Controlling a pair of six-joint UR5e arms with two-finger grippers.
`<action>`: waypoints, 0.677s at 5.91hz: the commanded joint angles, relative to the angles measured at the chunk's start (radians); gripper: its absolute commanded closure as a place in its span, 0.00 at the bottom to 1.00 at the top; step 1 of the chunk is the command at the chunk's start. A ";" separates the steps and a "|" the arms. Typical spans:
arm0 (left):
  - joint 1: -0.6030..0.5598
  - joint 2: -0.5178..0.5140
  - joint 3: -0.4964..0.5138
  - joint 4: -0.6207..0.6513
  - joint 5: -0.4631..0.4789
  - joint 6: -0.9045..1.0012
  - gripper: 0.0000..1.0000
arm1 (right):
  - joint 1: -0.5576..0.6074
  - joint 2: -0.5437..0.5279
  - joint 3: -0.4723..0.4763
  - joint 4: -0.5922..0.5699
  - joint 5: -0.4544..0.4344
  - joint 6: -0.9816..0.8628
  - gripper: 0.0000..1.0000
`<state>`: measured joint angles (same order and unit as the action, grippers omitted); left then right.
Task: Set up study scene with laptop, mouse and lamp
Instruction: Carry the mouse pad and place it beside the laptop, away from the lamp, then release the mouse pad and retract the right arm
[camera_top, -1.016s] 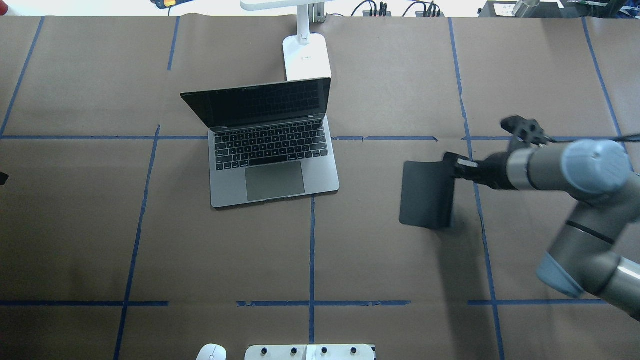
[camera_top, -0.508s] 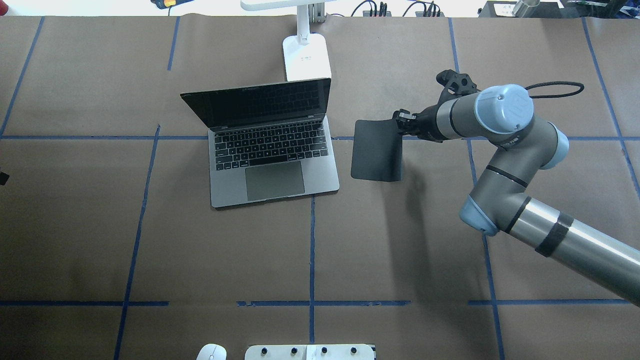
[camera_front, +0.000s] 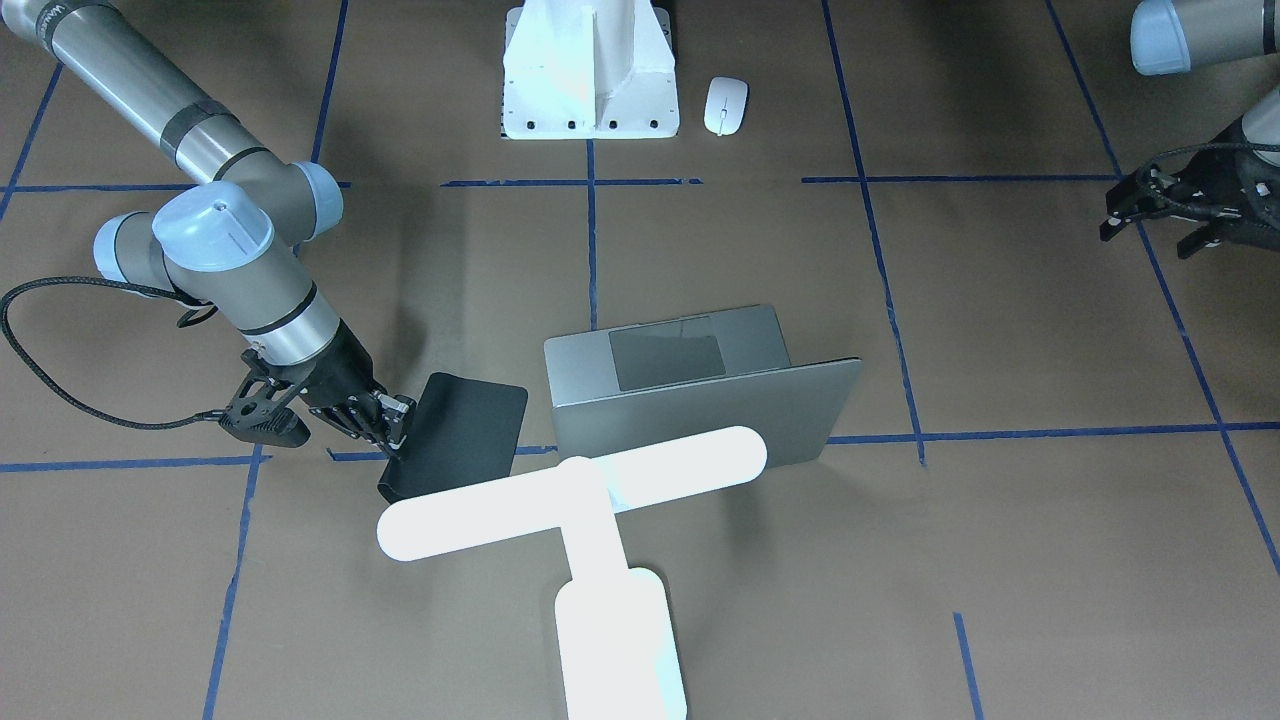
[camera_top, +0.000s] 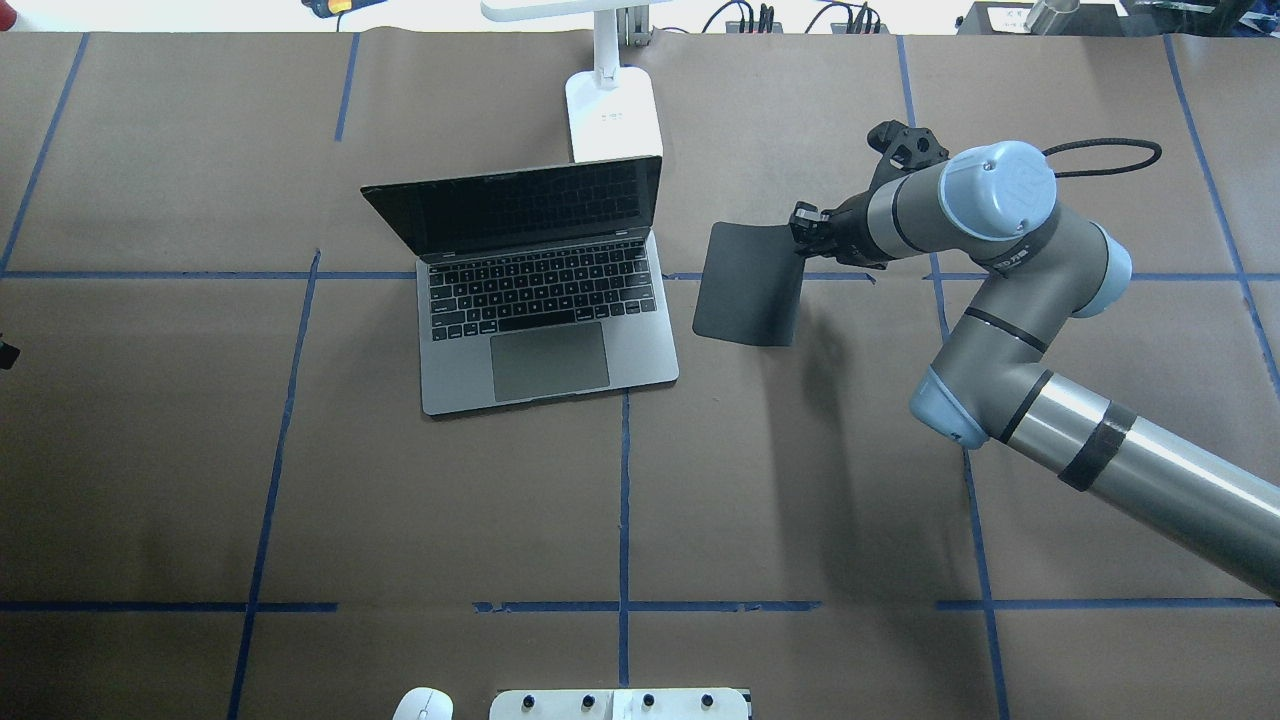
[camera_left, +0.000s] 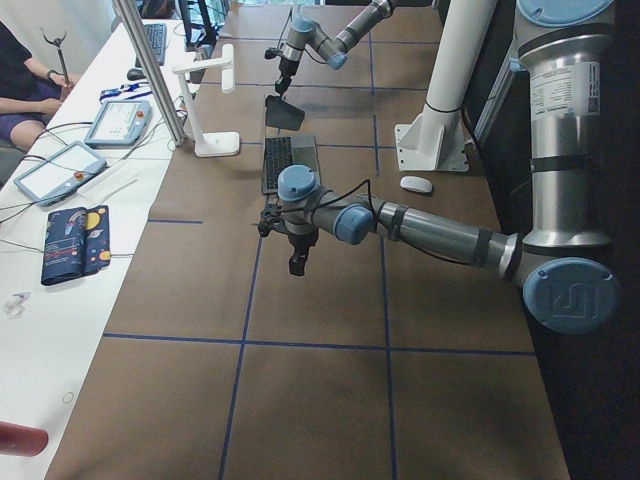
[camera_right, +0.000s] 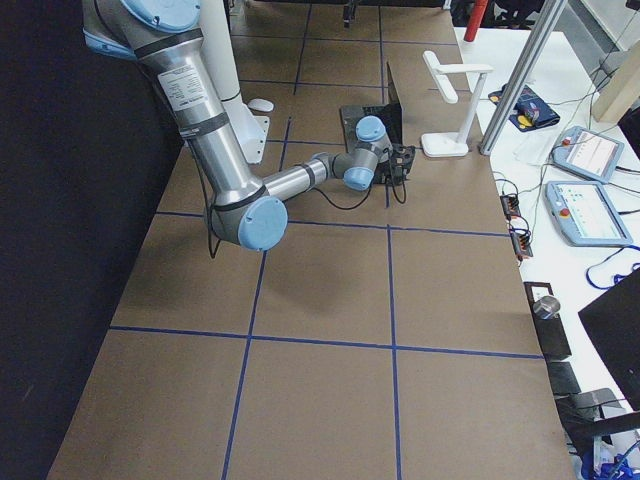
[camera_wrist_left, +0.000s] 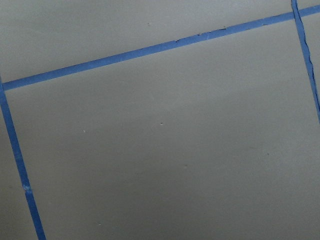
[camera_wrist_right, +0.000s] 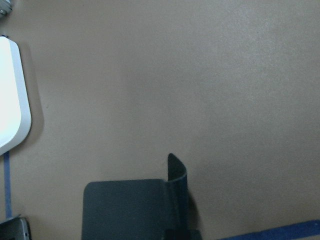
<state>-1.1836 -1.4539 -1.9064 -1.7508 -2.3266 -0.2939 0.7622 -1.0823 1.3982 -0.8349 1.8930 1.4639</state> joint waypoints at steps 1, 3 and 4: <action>0.005 -0.006 -0.017 -0.003 0.007 -0.010 0.00 | 0.078 -0.010 0.063 -0.154 0.140 -0.150 0.00; 0.045 -0.008 -0.078 -0.030 0.010 -0.048 0.00 | 0.133 -0.014 0.241 -0.572 0.193 -0.450 0.00; 0.118 -0.011 -0.135 -0.042 0.018 -0.206 0.00 | 0.178 -0.087 0.390 -0.746 0.202 -0.640 0.00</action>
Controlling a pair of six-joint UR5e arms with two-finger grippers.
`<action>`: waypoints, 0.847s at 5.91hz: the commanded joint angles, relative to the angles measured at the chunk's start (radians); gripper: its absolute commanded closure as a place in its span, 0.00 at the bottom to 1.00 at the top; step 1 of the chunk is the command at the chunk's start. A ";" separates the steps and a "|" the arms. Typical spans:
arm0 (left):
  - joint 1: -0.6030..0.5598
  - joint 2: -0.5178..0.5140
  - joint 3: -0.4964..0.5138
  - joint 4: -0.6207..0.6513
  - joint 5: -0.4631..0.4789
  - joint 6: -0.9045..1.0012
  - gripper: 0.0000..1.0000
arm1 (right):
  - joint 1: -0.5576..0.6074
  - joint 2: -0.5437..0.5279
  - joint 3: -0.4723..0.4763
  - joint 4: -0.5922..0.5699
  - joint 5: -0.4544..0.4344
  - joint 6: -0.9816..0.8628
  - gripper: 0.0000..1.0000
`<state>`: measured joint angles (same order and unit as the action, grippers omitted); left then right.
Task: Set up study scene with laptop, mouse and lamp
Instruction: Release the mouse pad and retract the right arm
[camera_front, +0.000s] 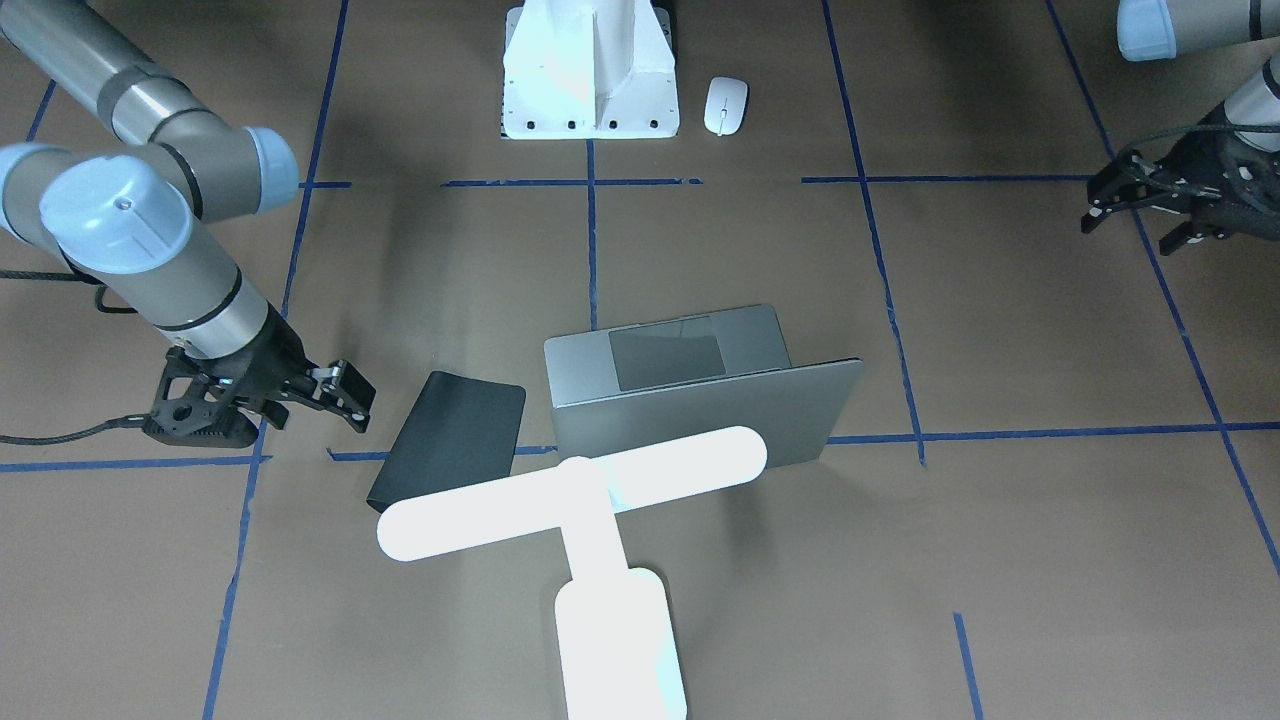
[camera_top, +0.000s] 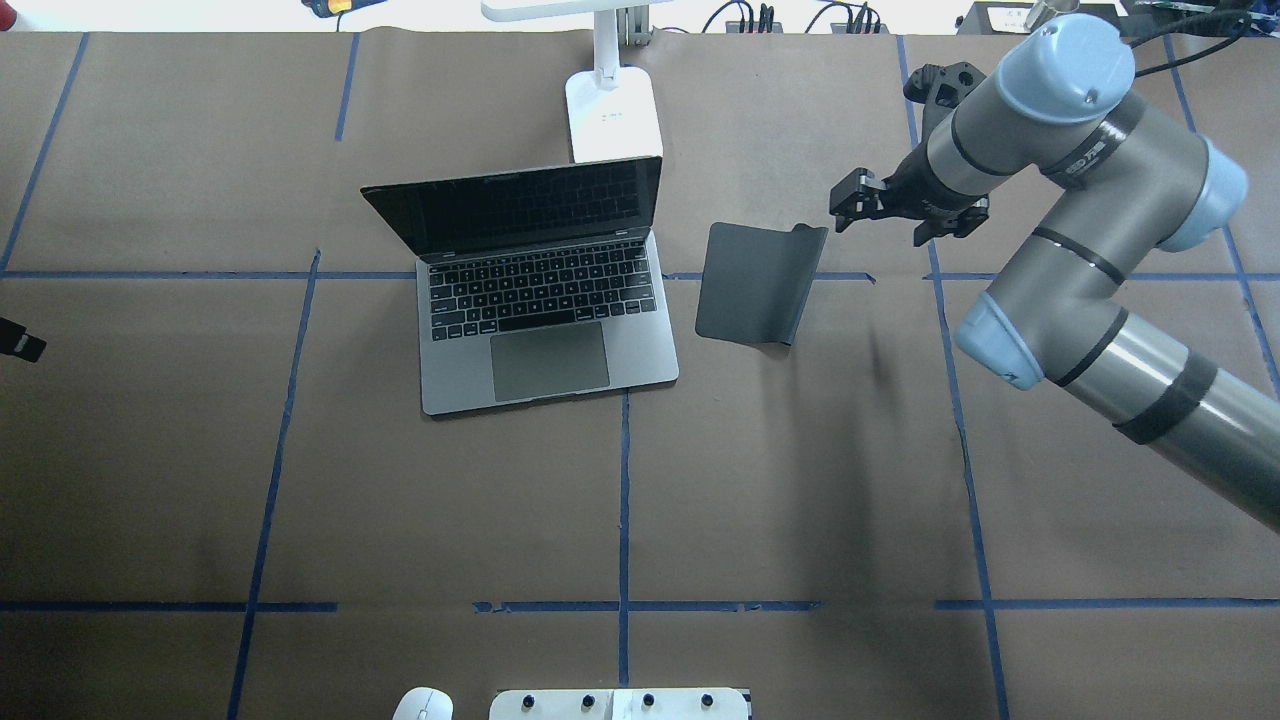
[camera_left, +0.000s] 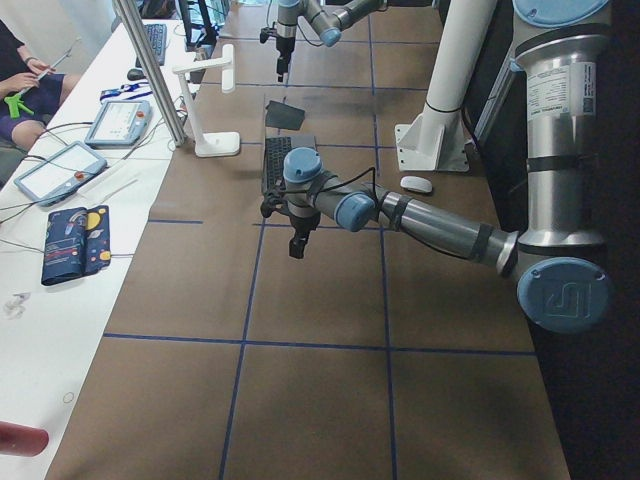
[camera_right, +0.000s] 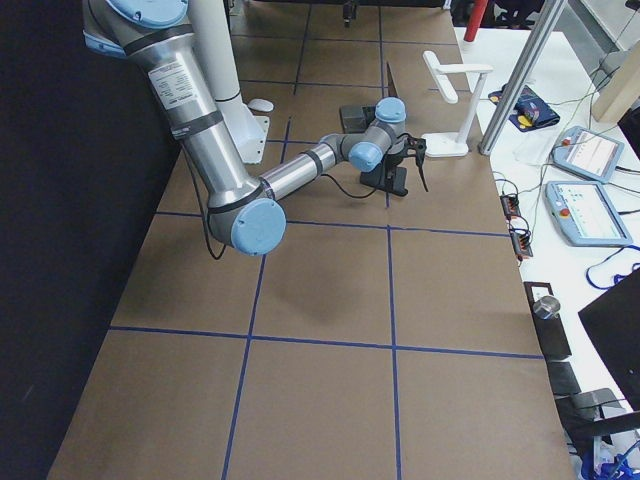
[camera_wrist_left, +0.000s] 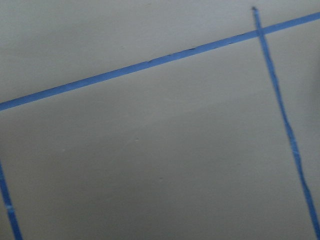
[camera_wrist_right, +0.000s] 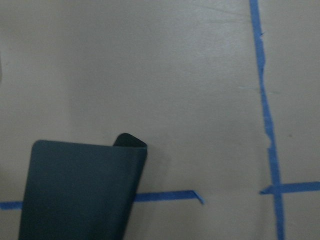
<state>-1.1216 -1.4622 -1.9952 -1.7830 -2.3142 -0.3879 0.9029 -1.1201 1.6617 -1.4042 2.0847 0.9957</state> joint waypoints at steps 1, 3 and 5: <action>0.151 -0.001 -0.080 -0.095 0.077 -0.284 0.00 | 0.103 -0.158 0.230 -0.250 0.017 -0.353 0.00; 0.399 -0.001 -0.163 -0.139 0.249 -0.472 0.00 | 0.273 -0.332 0.256 -0.240 0.093 -0.704 0.00; 0.696 0.010 -0.278 -0.138 0.475 -0.692 0.00 | 0.501 -0.510 0.251 -0.243 0.149 -1.104 0.00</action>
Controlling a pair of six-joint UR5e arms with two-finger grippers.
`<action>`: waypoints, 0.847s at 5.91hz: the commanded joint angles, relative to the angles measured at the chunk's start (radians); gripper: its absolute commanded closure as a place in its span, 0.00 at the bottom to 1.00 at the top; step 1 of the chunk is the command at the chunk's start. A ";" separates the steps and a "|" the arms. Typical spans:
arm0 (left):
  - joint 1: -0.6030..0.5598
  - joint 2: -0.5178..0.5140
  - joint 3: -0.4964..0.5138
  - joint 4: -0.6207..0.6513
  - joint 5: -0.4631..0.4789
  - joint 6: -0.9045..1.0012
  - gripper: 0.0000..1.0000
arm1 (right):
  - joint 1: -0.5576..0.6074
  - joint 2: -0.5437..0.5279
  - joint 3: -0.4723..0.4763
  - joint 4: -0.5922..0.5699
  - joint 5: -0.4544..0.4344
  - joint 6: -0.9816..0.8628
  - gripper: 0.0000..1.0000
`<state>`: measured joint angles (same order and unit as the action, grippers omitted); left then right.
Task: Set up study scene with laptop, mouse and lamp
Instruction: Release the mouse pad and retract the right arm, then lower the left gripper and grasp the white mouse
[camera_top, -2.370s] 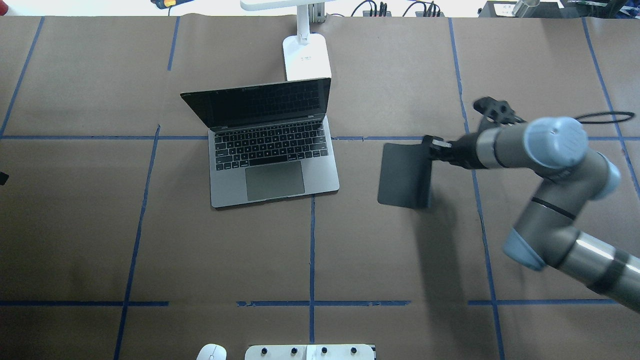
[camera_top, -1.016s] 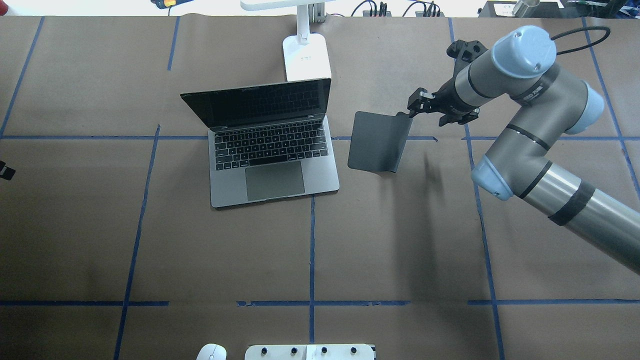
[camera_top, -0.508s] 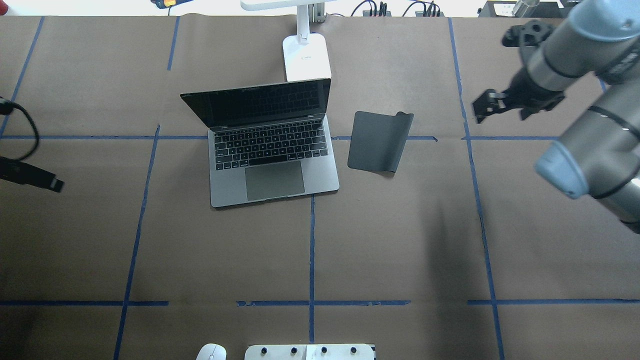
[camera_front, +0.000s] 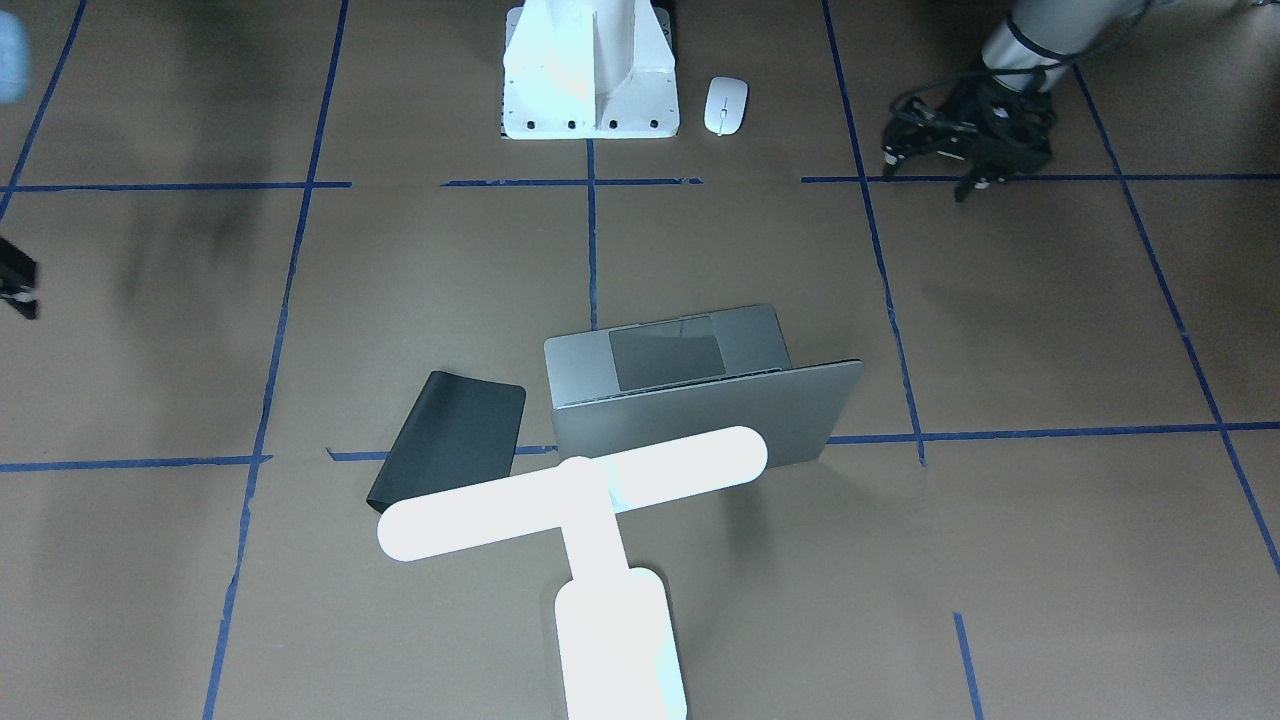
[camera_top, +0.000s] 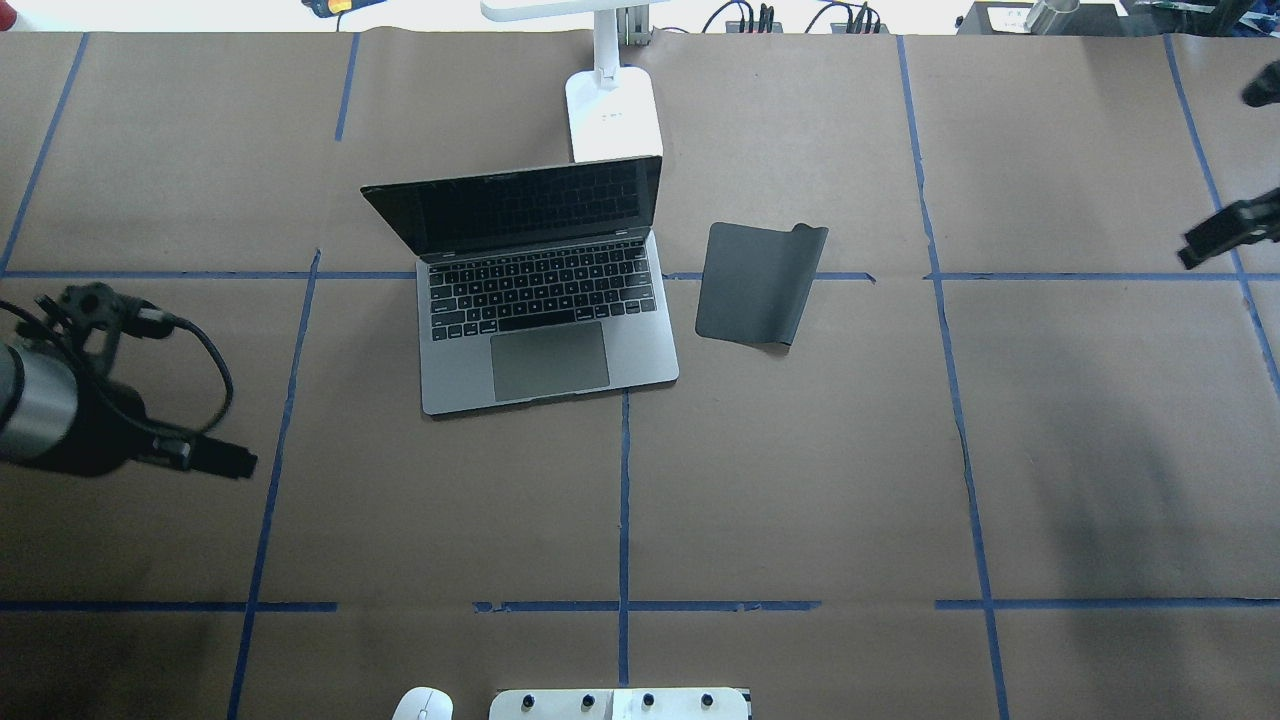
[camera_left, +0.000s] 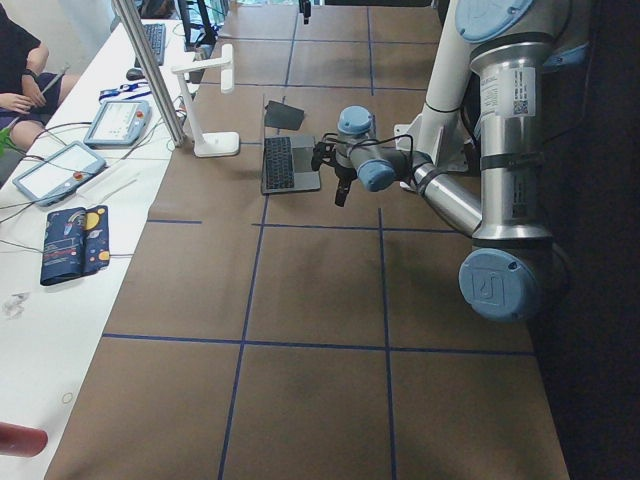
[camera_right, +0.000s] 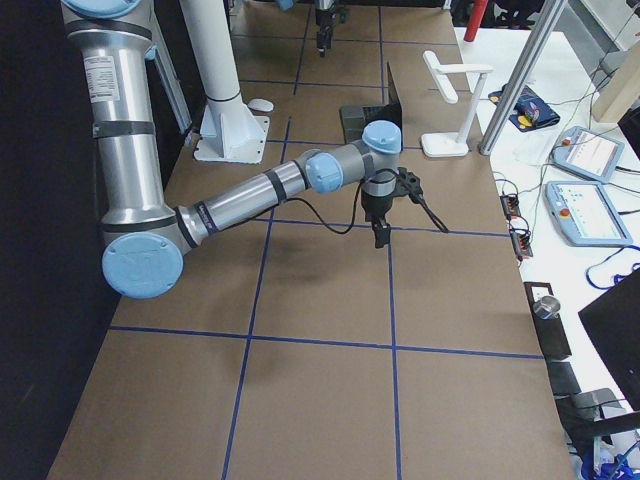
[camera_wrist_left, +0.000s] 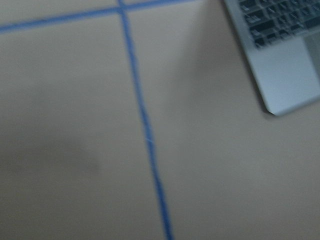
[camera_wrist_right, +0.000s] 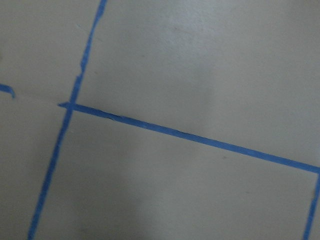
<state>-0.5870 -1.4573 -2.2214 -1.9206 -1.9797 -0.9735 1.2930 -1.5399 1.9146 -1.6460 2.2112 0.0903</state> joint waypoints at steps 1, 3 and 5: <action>0.337 0.003 -0.060 0.003 0.315 -0.196 0.00 | 0.200 -0.167 -0.005 -0.003 0.024 -0.348 0.00; 0.628 -0.011 -0.055 0.071 0.585 -0.321 0.00 | 0.259 -0.232 -0.006 -0.001 0.061 -0.437 0.00; 0.751 -0.102 -0.037 0.188 0.613 -0.384 0.00 | 0.259 -0.232 -0.008 -0.001 0.059 -0.435 0.00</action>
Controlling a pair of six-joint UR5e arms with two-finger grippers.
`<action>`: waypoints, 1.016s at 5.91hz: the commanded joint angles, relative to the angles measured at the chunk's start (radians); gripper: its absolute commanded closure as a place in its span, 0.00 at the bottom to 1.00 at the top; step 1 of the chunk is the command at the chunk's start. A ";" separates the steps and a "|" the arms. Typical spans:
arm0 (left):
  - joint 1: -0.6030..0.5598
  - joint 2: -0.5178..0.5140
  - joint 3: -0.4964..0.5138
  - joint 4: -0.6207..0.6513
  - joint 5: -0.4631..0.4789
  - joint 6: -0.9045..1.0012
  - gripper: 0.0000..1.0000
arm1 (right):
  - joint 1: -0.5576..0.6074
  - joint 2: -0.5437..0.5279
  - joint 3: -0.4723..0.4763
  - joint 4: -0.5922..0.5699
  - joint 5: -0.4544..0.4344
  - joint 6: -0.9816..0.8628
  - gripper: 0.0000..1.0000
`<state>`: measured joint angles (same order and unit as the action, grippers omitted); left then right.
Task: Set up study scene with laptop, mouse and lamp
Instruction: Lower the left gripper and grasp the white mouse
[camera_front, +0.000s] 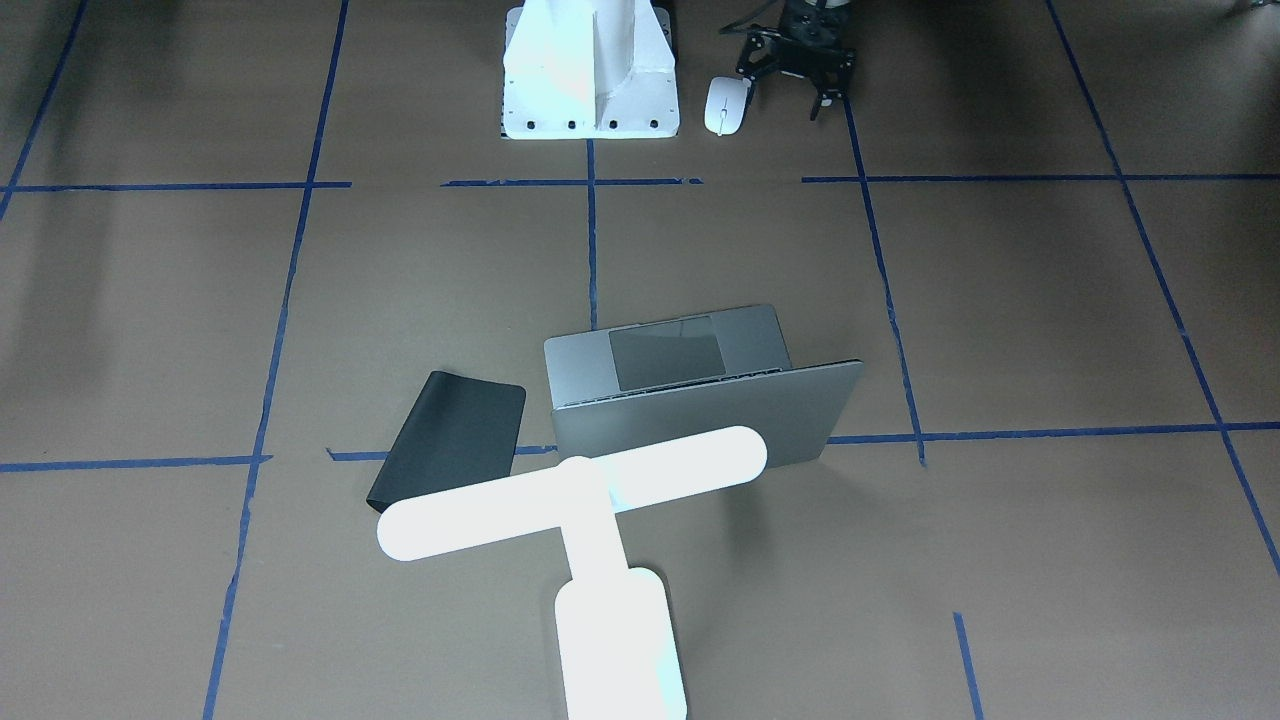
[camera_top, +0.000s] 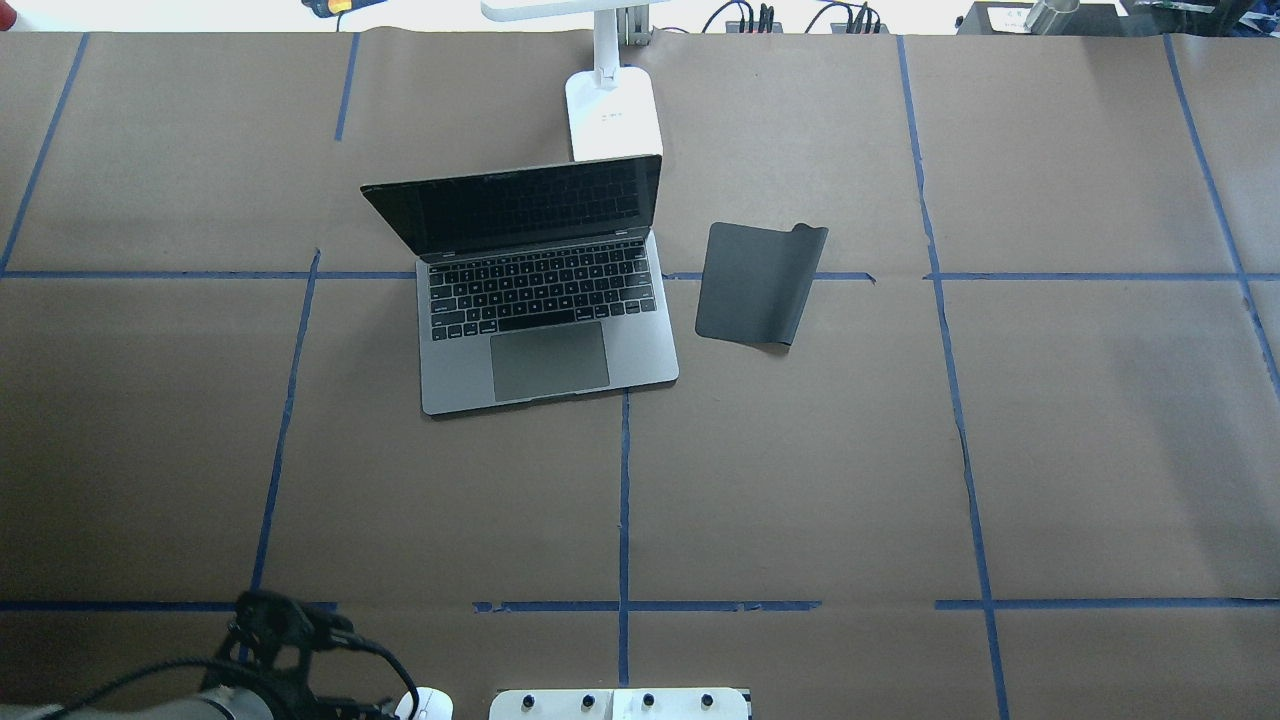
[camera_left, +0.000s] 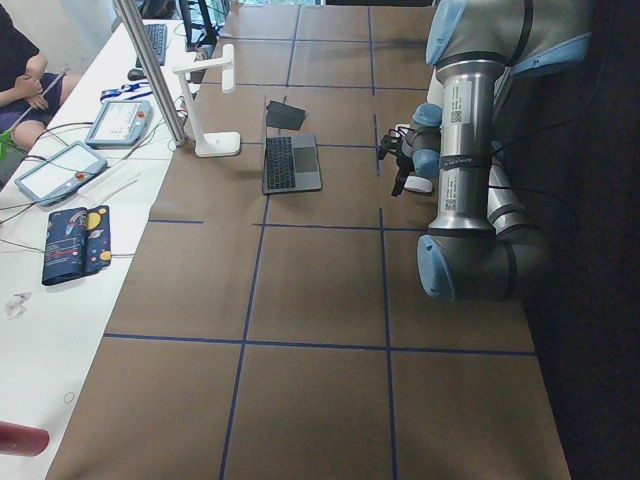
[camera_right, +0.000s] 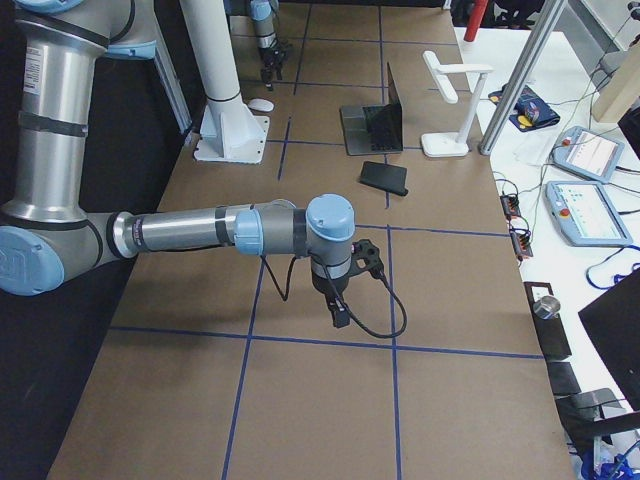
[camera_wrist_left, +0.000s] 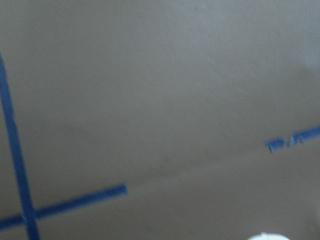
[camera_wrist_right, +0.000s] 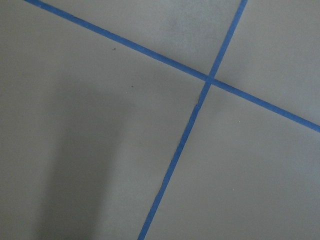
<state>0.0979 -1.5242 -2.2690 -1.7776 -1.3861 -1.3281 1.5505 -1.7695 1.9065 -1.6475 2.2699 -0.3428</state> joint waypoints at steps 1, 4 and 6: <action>0.083 -0.083 0.044 0.047 0.036 -0.046 0.00 | 0.002 -0.002 0.003 0.000 0.000 0.002 0.00; 0.120 -0.126 0.121 0.035 0.076 -0.072 0.00 | 0.002 -0.001 0.012 0.002 0.000 0.010 0.00; 0.124 -0.146 0.138 0.034 0.075 -0.075 0.00 | 0.002 0.001 0.009 0.002 0.017 0.011 0.00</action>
<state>0.2205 -1.6621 -2.1398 -1.7428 -1.3113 -1.4015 1.5524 -1.7691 1.9172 -1.6460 2.2818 -0.3319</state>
